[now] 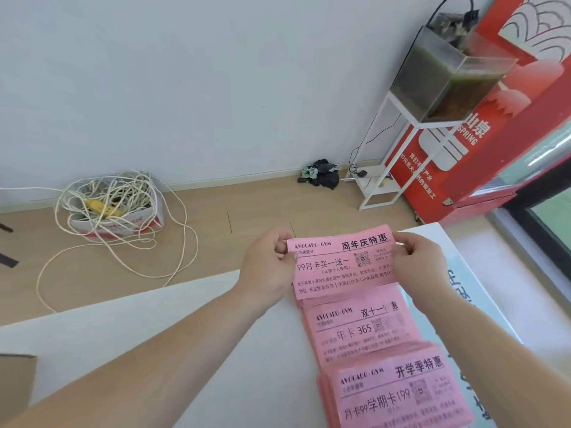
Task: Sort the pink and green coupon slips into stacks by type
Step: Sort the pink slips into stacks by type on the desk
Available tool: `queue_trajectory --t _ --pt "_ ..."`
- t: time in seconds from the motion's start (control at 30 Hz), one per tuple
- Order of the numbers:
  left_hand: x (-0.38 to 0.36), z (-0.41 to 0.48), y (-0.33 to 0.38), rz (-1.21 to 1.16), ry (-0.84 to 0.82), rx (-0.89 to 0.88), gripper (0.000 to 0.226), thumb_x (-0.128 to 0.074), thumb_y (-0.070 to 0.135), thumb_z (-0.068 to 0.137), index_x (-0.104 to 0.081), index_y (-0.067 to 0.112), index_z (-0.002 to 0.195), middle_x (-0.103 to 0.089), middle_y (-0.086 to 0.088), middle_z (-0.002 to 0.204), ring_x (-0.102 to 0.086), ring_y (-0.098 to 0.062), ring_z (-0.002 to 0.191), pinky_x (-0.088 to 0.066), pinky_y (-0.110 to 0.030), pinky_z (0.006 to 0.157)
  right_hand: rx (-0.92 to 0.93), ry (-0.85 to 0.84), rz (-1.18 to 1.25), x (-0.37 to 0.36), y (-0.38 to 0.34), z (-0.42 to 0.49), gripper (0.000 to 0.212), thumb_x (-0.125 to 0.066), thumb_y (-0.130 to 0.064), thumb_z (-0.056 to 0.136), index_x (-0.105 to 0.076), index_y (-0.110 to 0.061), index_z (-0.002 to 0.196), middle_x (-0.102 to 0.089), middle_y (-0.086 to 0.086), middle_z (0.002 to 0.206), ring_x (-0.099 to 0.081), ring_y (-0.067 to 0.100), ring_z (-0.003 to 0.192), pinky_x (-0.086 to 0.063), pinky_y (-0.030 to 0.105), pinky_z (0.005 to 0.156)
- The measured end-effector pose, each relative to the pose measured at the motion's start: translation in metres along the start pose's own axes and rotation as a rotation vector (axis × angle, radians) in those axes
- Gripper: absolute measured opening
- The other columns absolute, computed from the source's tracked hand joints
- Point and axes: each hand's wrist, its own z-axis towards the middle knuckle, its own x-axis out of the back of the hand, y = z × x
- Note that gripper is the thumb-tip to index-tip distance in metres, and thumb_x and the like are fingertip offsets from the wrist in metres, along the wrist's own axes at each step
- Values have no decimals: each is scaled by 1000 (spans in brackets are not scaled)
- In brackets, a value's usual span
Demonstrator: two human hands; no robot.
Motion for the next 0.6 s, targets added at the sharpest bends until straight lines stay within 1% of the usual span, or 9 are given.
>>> queue_trajectory --t 0.07,0.2,0.23,0.3,0.37,0.43,0.47,0.53,0.6 --pt "-15 11 -2 23 -6 7 24 -61 6 95 -64 29 102 -72 2 91 -73 -22 86 -61 -49 80 -15 9 -24 -2 13 14 34 -45 -7 100 -72 -24 113 -71 -3 86 -64 19 77 -51 34 67" --pt "-29 20 -10 151 2 -36 27 -61 6 96 -63 32 102 -68 8 90 -68 -13 80 -56 -28 73 -30 -3 -69 -9 30 25 32 -48 -10 100 -71 -22 118 -70 -6 89 -65 19 80 -53 34 68" --pt "-30 22 -14 182 3 -49 26 -62 8 96 -63 32 105 -68 7 94 -67 -11 80 -54 -26 74 -24 -7 -88 -11 32 25 31 -48 -10 100 -70 -22 120 -69 -7 89 -64 19 80 -49 31 64" --pt "-29 26 -23 281 4 -67 28 -63 14 96 -63 28 121 -65 2 112 -66 -10 90 -50 -25 82 -2 -20 -145 -12 36 26 32 -50 -13 101 -64 -21 129 -67 -4 98 -62 22 84 -42 27 59" --pt "-23 28 -27 476 -20 -101 41 -63 25 96 -56 25 136 -54 3 129 -60 -13 107 -43 -24 87 -13 -40 -234 -12 40 29 40 -53 -22 101 -55 -23 141 -61 2 118 -59 22 94 -45 29 62" --pt "-17 25 -26 668 -74 -199 58 -67 43 91 -48 28 143 -42 8 136 -44 -14 126 -41 -27 95 -11 -92 -355 -7 39 28 54 -61 -38 97 -47 -30 148 -51 5 137 -55 25 112 -53 39 80" --pt "-15 22 -25 734 -137 -250 72 -70 53 85 -42 30 147 -37 9 142 -35 -15 134 -39 -29 102 -2 -161 -406 -4 36 27 68 -68 -48 90 -41 -36 152 -45 5 145 -50 27 125 -52 43 90" --pt "-15 21 -21 859 -304 -311 102 -73 67 73 -23 33 155 -19 6 160 -14 -16 148 -28 -36 119 -18 -375 -498 3 28 25 109 -86 -62 69 -22 -51 157 -23 2 161 -31 31 146 -45 48 102" --pt "-21 22 -19 986 -397 -339 118 -75 70 67 -9 35 159 -4 2 167 -1 -17 154 -19 -43 125 -26 -541 -612 4 20 22 135 -94 -60 54 -5 -59 155 -3 -1 168 -17 32 153 -34 54 115"
